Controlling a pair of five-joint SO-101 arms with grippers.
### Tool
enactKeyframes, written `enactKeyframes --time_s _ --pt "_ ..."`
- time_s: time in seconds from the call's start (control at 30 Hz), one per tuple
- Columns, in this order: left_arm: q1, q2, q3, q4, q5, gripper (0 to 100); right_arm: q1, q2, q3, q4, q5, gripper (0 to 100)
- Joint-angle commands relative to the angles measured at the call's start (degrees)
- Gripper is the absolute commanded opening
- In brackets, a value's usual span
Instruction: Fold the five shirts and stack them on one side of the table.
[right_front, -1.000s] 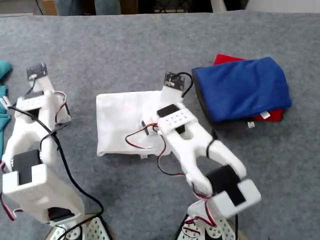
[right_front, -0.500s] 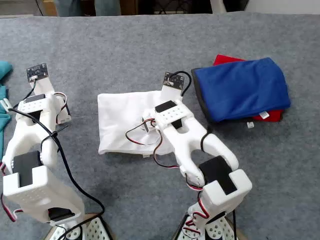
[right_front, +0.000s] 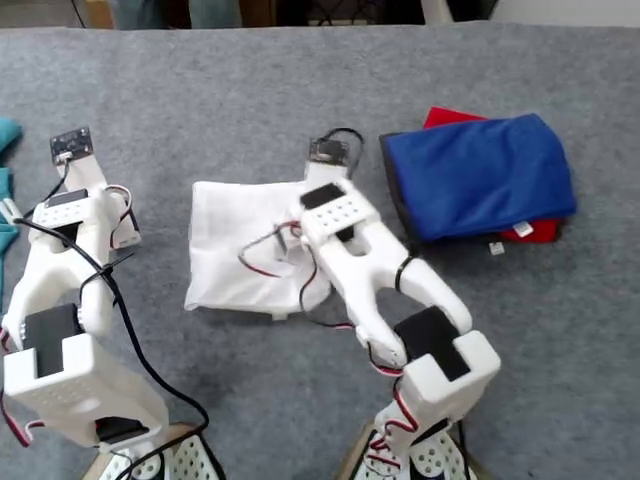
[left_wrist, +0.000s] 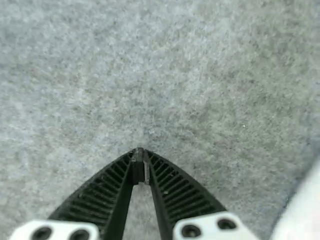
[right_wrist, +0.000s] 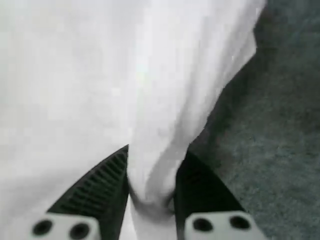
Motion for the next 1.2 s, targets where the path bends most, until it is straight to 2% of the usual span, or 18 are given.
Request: enactKeyframes --time_s 0.0,0.1,0.23,0.37,0.63,0.87,1.17 --pt "-0.48 -3.16 -0.13 -0.35 0.0 3 0.09 -1.19 -5.76 2.37 1.85 7.3" --pt "-0.48 -3.16 -0.04 -0.26 0.0 3 0.09 -1.19 -6.37 2.55 4.4 7.0" --pt "-0.48 -3.16 -0.04 -0.26 0.0 3 0.18 -1.19 -6.29 2.64 6.51 1.4" --pt "-0.48 -3.16 -0.04 -0.26 0.0 3 2.2 -1.63 -7.52 2.81 7.3 1.5" --pt "-0.48 -3.16 0.04 -0.26 -0.18 3 9.85 -1.19 -21.85 12.75 22.15 1.5" --pt "-0.48 -3.16 0.04 -0.26 -0.18 3 18.37 -1.19 -32.84 17.32 35.43 1.5" --pt "-0.48 -3.16 0.22 -0.18 -0.09 3 33.41 -1.19 -41.45 19.08 45.27 1.5"
